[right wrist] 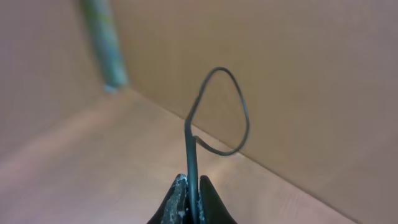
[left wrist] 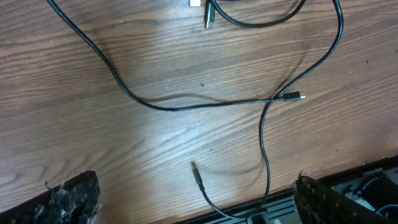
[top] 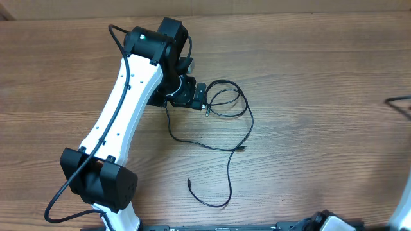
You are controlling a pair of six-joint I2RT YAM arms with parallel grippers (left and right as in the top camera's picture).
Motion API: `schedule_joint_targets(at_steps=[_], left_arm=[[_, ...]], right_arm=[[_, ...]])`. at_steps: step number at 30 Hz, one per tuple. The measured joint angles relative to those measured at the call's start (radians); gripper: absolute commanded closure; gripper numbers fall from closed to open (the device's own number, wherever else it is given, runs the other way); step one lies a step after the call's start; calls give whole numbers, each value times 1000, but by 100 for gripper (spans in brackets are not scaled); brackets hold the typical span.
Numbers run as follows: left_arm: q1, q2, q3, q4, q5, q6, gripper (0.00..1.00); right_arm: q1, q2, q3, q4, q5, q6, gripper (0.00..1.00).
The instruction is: Untangle cables
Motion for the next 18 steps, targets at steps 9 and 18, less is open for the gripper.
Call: schedule_joint_targets(at_steps=[9,18], left_arm=[[0,0,0,6,0,0,0],[0,0,0,6,0,0,0]], right_arm=[[-195,325,0,212,-146,-113,96],[-294,522,0,285,-175,-81,33]])
